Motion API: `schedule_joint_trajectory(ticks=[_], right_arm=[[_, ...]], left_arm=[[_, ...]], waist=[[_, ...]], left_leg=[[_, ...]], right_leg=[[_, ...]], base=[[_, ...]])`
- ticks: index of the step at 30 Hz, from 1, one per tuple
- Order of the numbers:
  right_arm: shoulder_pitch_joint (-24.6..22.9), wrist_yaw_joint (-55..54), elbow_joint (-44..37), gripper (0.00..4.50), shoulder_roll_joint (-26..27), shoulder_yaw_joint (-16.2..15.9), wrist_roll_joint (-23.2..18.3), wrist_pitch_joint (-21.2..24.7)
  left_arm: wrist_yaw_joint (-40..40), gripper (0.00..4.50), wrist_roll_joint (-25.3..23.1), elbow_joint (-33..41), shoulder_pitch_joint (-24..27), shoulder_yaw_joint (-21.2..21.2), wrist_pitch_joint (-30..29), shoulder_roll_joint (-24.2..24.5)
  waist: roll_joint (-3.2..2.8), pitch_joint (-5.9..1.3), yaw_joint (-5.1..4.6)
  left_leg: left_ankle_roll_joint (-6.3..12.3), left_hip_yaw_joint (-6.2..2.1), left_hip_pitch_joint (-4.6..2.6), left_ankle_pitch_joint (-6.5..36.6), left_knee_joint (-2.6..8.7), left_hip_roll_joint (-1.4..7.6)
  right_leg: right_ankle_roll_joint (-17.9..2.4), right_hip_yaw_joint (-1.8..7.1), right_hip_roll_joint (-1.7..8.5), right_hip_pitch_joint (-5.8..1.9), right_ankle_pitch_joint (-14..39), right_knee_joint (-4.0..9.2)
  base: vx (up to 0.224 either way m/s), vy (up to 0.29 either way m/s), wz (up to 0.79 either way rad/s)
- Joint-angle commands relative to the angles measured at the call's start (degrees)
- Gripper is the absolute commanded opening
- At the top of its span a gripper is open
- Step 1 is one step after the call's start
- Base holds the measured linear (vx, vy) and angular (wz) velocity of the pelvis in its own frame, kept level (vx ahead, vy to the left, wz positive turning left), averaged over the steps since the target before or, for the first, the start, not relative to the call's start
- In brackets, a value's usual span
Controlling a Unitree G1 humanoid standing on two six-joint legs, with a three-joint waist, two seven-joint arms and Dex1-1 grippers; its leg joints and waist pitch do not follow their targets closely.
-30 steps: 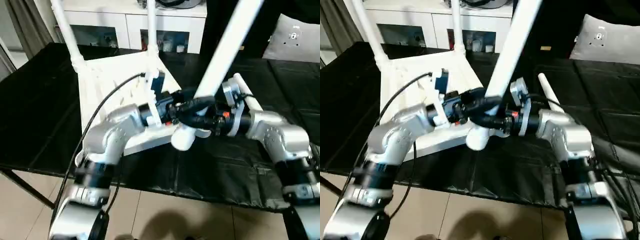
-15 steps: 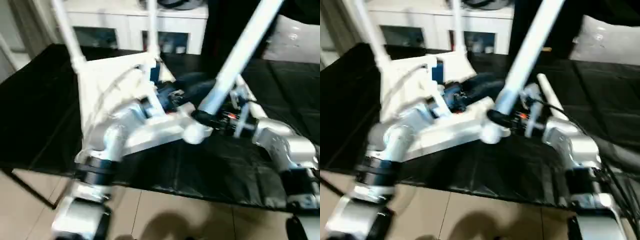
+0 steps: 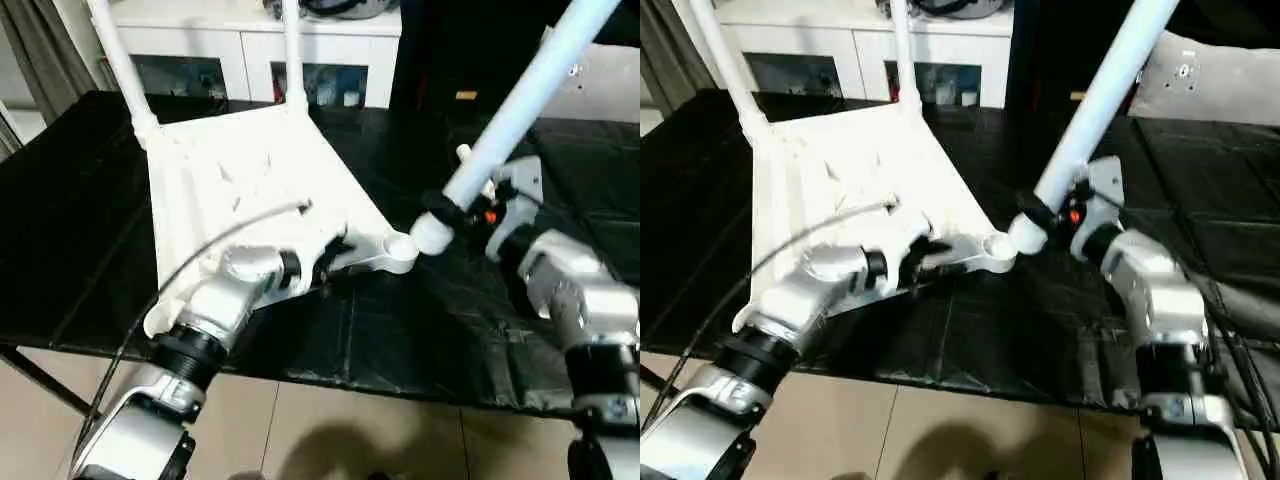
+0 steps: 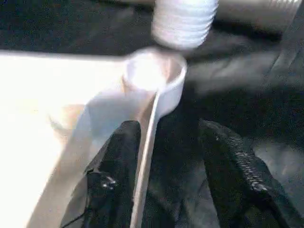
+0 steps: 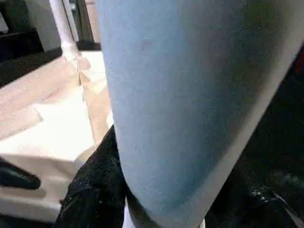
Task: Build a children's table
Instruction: Insert table leg to table base
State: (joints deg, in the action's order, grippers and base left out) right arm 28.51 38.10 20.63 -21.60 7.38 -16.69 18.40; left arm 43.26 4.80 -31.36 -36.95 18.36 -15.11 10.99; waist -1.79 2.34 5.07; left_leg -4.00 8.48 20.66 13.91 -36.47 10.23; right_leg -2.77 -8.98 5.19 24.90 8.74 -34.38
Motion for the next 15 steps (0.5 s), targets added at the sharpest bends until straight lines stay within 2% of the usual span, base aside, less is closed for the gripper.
schedule_joint_trajectory(ticks=[1,4,7,10,12,14,15], right_arm=[[0.21,0.92,-1.38,1.85,-0.08,0.58,-1.69,0.33],[-0.35,2.09,-1.79,1.85,-0.39,-0.04,-1.59,0.15],[-0.61,2.58,-2.23,1.85,-0.25,-0.05,-1.92,-0.09],[-0.78,2.91,-2.64,1.85,-0.22,-0.24,-1.85,-0.21],[-0.88,3.22,-2.75,1.85,-0.41,-0.58,-2.0,-0.23],[-0.89,3.29,-2.76,1.85,-0.44,-0.63,-2.04,-0.21],[-0.96,3.75,-2.77,1.85,-0.5,-0.75,-1.96,-0.14]], left_arm=[[-0.49,1.87,-0.4,-2.13,-1.75,-0.31,1.1,-0.01],[-0.29,1.82,-1.52,-6.49,-2.91,-0.4,3.5,-0.25],[-0.16,1.49,-2.62,-9.89,-3.96,-0.41,6.15,-0.44],[0.5,1.39,-3.31,-12.58,-4.95,-0.21,8.12,-0.6],[1.37,1.04,-3.62,-14.99,-5.91,0.14,9.41,-0.71],[1.58,1.01,-3.63,-15.33,-6.04,0.2,9.49,-0.71],[2.54,0.98,-4.11,-17.73,-6.91,0.39,10.68,-0.84]], waist=[[1.0,-4.65,0.15],[0.91,-4.65,0.2],[0.99,-4.75,0.21],[0.94,-4.73,0.29],[0.9,-4.75,0.28],[0.96,-4.68,0.28],[0.98,-4.7,0.31]], left_leg=[[7.63,-0.03,0.83,-3.55,3.44,1.47],[7.93,-0.05,0.73,-3.48,3.4,1.6],[7.88,-0.2,0.77,-3.89,3.45,1.8],[7.94,-0.21,0.74,-3.79,3.49,1.78],[8.05,-0.16,0.74,-3.94,3.43,1.71],[7.99,-0.13,0.75,-3.49,3.49,1.71],[7.94,-0.08,0.7,-3.29,3.48,1.67]], right_leg=[[-2.16,3.13,3.27,-5.35,16.14,4.68],[-2.85,3.13,3.27,-5.25,15.39,4.66],[-3.44,3.19,3.46,-5.41,14.35,4.33],[-3.42,3.19,3.52,-5.46,14.49,4.38],[-3.68,3.21,3.46,-5.38,14.06,4.43],[-3.68,3.18,3.52,-5.47,14.45,4.45],[-3.59,3.2,3.53,-5.45,14.91,4.56]], base=[[0.0,0.0,0.0],[0.0,0.0,0.0],[0.0,0.0,0.0],[0.0,0.0,0.0],[0.0,0.0,0.0],[0.0,0.0,0.0],[0.0,0.0,0.0]])
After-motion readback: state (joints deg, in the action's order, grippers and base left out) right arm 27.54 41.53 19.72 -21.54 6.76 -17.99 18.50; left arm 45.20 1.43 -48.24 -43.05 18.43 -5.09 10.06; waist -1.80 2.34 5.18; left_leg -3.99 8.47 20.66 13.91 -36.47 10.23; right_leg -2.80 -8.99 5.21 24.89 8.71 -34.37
